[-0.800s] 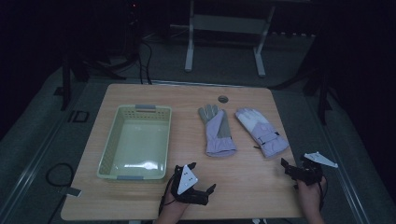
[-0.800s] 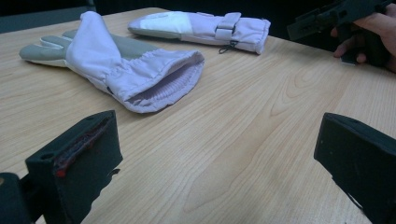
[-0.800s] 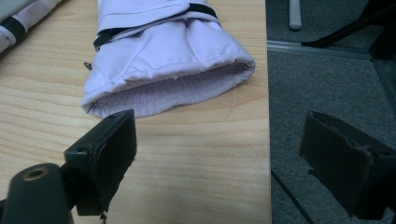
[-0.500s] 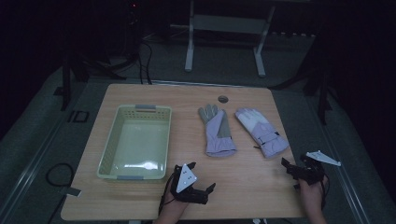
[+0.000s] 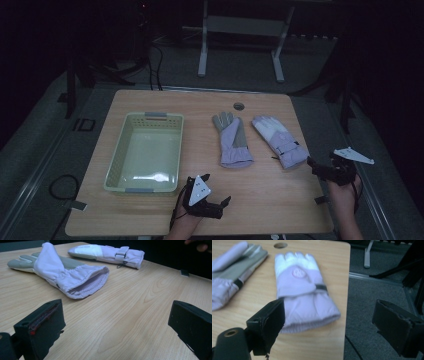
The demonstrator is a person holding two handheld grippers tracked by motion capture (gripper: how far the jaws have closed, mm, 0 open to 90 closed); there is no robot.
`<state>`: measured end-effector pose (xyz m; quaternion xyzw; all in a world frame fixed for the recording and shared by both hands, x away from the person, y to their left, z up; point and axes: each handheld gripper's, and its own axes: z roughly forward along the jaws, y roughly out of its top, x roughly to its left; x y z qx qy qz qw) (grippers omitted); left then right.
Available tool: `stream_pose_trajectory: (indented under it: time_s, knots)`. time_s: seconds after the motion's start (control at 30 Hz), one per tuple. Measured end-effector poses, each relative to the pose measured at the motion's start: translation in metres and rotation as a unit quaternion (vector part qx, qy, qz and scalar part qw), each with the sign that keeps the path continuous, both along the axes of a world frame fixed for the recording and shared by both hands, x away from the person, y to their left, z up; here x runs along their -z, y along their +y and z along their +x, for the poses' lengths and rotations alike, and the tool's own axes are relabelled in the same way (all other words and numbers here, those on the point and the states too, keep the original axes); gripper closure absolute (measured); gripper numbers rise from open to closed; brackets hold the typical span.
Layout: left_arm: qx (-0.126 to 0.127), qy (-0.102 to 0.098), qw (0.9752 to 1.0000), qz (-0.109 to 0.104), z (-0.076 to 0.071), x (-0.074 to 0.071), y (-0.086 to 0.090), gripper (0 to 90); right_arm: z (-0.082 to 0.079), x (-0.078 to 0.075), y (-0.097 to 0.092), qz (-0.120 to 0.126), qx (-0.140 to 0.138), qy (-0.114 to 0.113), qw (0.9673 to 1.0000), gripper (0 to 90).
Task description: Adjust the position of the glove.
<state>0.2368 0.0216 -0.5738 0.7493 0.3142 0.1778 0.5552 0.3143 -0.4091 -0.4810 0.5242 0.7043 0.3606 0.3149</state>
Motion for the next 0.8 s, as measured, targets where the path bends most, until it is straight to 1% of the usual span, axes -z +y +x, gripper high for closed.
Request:
stream_pose_trajectory:
  time_s: [0.1,0.13,0.17,0.2,0.23,0.27,0.3,0.33,0.37,0.4,0.43,0.5,0.53,0.57,0.6,0.63,0.67,0.77,0.8]
  knots:
    - [0.003,0.001,1.0,0.0,0.0,0.0,0.0,0.8,0.001,-0.013,0.005,-0.019,0.019,-0.034,0.999,11.1]
    - [0.003,0.001,1.0,0.0,0.0,0.0,0.0,0.8,0.001,-0.018,0.006,-0.021,0.022,-0.044,0.9986,12.0]
    - [0.004,0.002,1.0,0.0,0.0,0.0,0.0,0.8,0.003,-0.023,0.005,-0.008,0.004,-0.035,0.9994,14.4]
    - [0.004,0.002,1.0,0.0,0.0,0.0,0.0,0.8,0.006,-0.027,0.005,0.009,-0.015,-0.022,0.9996,13.2]
    - [0.004,0.002,1.0,0.0,0.0,0.0,0.0,0.8,0.009,-0.031,0.004,0.03,-0.03,-0.017,0.999,13.3]
    - [0.004,0.003,1.0,-0.001,0.0,0.0,0.0,0.8,0.01,-0.034,0.005,0.043,-0.039,-0.025,0.998,14.2]
    - [0.004,0.003,1.0,-0.001,0.0,0.0,0.0,0.8,0.01,-0.038,0.007,0.047,-0.049,-0.032,0.9972,13.9]
    - [0.004,0.003,1.0,-0.001,0.0,0.0,0.0,0.8,0.01,-0.038,0.007,0.047,-0.049,-0.032,0.9972,13.9]
    - [0.005,0.003,1.0,-0.001,0.0,0.0,0.0,0.8,0.011,-0.041,0.01,0.043,-0.055,-0.037,0.9968,13.5]
    - [0.005,0.003,1.0,-0.001,0.0,0.0,0.0,0.8,0.014,-0.047,0.018,0.03,-0.062,-0.041,0.9968,13.5]
    - [0.004,0.003,1.0,-0.001,0.0,0.0,0.0,0.8,0.016,-0.049,0.02,0.031,-0.073,-0.036,0.9962,13.2]
    - [0.004,0.004,1.0,-0.001,0.001,0.0,0.0,0.8,0.019,-0.054,0.026,0.037,-0.073,-0.044,0.9957,13.0]
    - [0.004,0.004,1.0,-0.001,0.001,0.0,0.0,0.8,0.021,-0.057,0.029,0.041,-0.08,-0.042,0.9951,12.1]
    - [0.004,0.004,1.0,-0.001,0.001,0.0,0.0,0.8,0.023,-0.059,0.033,0.038,-0.075,-0.045,0.9955,12.1]
    - [0.005,0.004,1.0,-0.001,0.001,0.0,0.0,0.8,0.025,-0.062,0.037,0.044,-0.075,-0.046,0.9951,12.0]
    - [0.005,0.004,1.0,-0.001,0.0,0.0,0.0,0.8,0.027,-0.064,0.039,0.055,-0.086,-0.043,0.9938,11.4]
    - [0.005,0.003,1.0,0.0,0.0,0.0,0.0,0.8,0.028,-0.066,0.043,0.058,-0.087,-0.044,0.9935,11.5]
    - [0.006,0.004,1.0,-0.001,0.0,0.0,0.0,0.8,0.034,-0.071,0.054,0.05,-0.089,-0.045,0.9938,11.5]
    - [0.006,0.005,1.0,-0.001,0.001,0.0,0.0,0.8,0.036,-0.072,0.058,0.054,-0.095,-0.041,0.9931,11.5]
